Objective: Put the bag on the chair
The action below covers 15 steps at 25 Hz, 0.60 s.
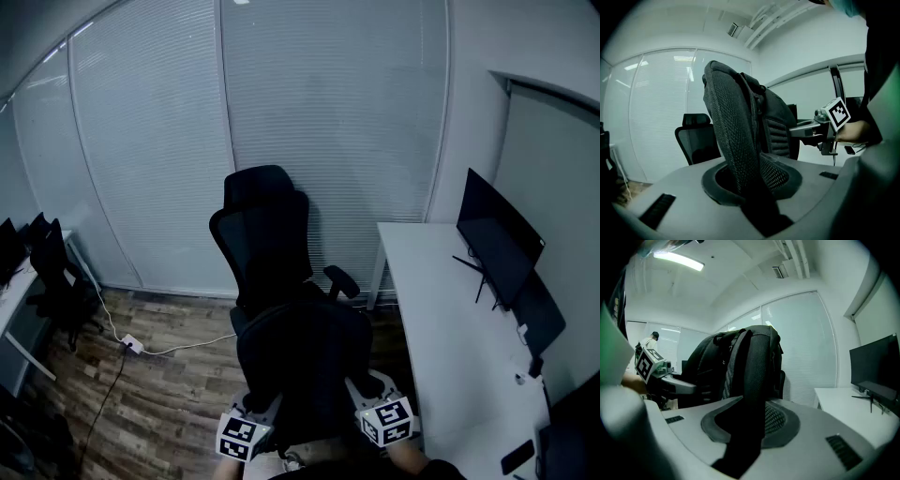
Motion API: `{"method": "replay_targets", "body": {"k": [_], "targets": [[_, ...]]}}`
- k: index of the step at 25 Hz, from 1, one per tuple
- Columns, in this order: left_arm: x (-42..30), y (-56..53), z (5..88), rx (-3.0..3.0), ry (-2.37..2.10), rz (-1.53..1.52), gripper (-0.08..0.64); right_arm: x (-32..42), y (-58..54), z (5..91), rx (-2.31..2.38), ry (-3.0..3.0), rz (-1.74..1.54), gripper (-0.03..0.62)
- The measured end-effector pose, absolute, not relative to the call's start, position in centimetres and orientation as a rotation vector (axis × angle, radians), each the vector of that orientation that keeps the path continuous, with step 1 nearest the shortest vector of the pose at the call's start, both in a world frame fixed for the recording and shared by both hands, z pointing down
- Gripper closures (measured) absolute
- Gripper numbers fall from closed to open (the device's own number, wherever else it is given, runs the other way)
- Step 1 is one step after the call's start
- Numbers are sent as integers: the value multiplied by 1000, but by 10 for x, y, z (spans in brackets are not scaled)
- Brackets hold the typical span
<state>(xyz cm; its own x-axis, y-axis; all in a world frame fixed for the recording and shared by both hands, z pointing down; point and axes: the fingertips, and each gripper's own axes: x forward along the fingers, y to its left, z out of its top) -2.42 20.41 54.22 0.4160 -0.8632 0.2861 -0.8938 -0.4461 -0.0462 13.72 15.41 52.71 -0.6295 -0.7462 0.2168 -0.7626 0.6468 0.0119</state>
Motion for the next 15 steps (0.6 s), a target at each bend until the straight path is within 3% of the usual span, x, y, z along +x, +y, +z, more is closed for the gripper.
{"method": "replay_targets", "body": {"k": [15], "targets": [[-13, 212, 546, 2523, -1627, 385, 433, 148, 161, 528, 1197, -2680, 125, 471]]}}
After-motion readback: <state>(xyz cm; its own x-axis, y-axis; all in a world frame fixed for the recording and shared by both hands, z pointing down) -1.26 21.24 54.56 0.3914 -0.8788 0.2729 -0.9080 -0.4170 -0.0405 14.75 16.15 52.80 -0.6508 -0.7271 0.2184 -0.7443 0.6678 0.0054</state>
